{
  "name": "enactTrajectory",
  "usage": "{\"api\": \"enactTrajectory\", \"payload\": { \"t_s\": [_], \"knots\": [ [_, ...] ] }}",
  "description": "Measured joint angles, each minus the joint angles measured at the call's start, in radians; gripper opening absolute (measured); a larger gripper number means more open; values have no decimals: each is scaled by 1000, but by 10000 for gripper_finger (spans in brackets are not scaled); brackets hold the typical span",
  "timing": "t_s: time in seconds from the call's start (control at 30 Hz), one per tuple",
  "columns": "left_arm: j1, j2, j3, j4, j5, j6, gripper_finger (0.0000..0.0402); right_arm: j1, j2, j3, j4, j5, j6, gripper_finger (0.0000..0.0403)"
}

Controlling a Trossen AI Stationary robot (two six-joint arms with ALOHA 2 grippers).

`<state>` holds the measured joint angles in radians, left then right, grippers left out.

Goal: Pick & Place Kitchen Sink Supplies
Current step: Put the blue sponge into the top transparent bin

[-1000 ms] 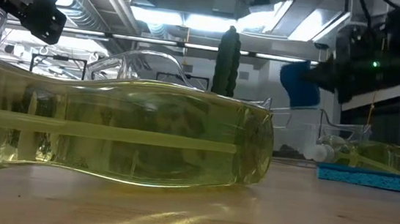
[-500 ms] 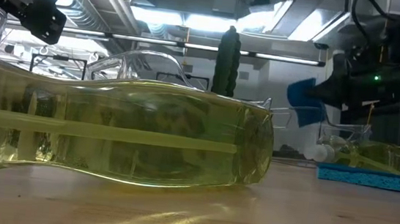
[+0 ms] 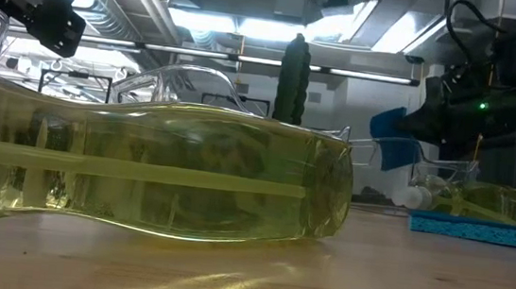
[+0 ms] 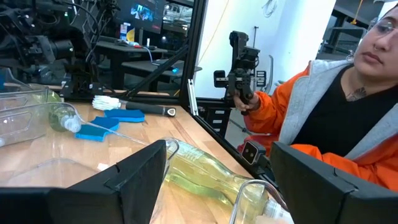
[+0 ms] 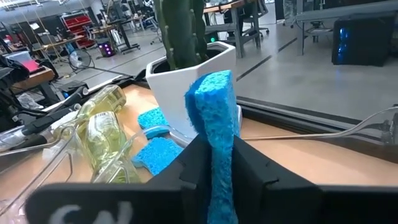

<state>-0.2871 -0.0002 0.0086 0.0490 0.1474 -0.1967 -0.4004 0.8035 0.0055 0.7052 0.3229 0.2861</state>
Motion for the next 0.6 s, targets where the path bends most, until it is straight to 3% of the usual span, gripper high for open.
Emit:
{"api": "enactTrajectory", "payload": {
  "t_s": [0.33, 0.6],
  "knots": [
    [0, 0, 0, 0, 0, 0, 281, 0, 0, 0, 0, 0, -2, 155],
    [0, 0, 0, 0, 0, 0, 281, 0, 0, 0, 0, 0, -2, 181]
  ]
}}
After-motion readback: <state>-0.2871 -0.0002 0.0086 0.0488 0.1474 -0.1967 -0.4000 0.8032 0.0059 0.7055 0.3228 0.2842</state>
